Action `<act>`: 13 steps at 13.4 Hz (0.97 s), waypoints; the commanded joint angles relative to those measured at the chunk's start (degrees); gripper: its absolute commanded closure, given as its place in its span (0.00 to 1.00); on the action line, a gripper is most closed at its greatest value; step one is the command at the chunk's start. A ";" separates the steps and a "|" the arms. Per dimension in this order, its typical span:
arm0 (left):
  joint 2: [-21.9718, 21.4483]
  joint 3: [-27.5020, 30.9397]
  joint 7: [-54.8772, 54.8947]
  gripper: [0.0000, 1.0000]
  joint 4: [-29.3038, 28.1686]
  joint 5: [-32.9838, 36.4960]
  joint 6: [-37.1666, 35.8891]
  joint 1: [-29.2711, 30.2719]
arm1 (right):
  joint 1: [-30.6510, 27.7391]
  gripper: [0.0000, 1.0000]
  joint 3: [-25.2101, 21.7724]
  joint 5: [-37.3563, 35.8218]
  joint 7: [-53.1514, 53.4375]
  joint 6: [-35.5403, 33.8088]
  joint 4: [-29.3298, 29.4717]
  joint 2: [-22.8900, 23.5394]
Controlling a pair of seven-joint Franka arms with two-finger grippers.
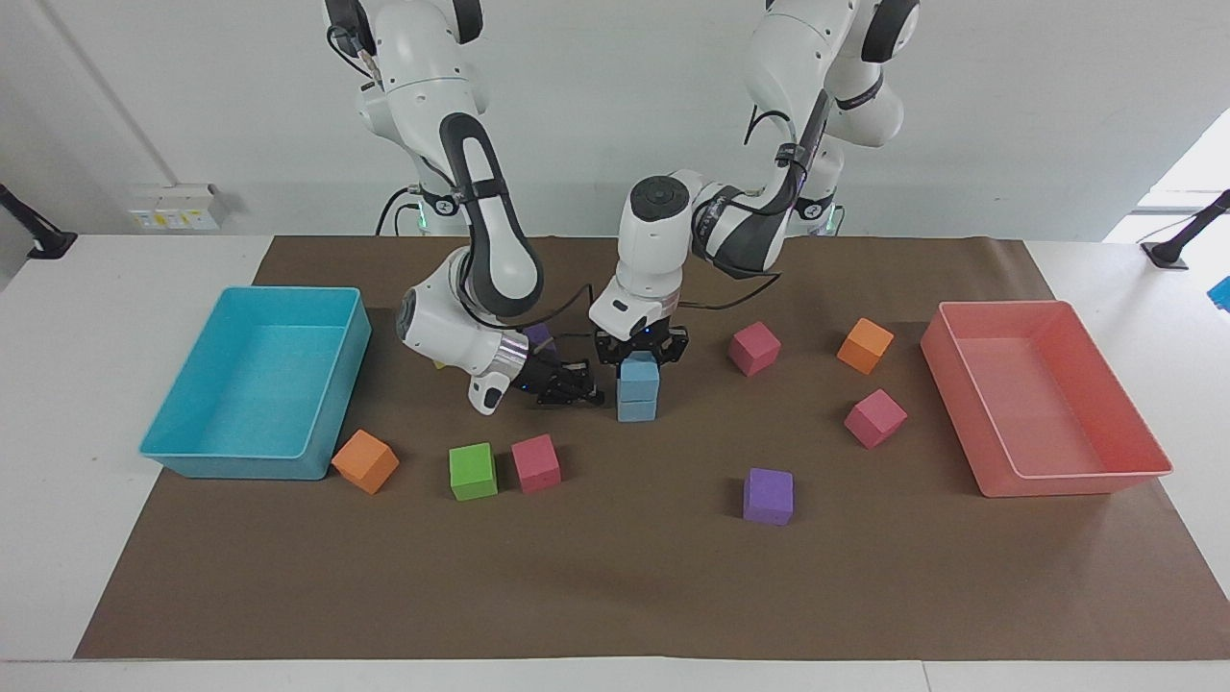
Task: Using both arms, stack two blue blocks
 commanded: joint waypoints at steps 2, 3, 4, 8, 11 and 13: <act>0.07 0.66 -0.76 0.85 0.72 0.20 -0.97 -0.58 | -0.02 1.00 0.28 1.81 -1.28 0.90 -0.67 -0.58; 0.07 0.66 -0.76 0.63 0.72 0.20 -0.54 -0.49 | -0.02 1.00 0.28 1.81 -1.28 0.90 -0.67 -0.58; 0.07 0.57 -0.68 0.32 0.72 0.20 -0.36 -0.49 | -0.11 1.00 0.28 1.81 -1.28 0.90 -0.67 -0.58; 0.16 0.57 -0.32 0.11 0.28 0.28 -0.09 -0.32 | -0.02 1.00 0.28 1.81 -1.28 0.90 -0.67 -0.58; 0.16 0.57 -0.32 0.10 0.28 0.20 -0.18 -0.32 | -0.02 1.00 0.28 1.81 -1.28 0.90 -0.58 -0.58; -0.45 0.57 -0.15 0.00 0.63 0.20 -0.53 -0.32 | -0.02 1.00 0.28 1.81 -1.28 0.90 -0.67 -0.58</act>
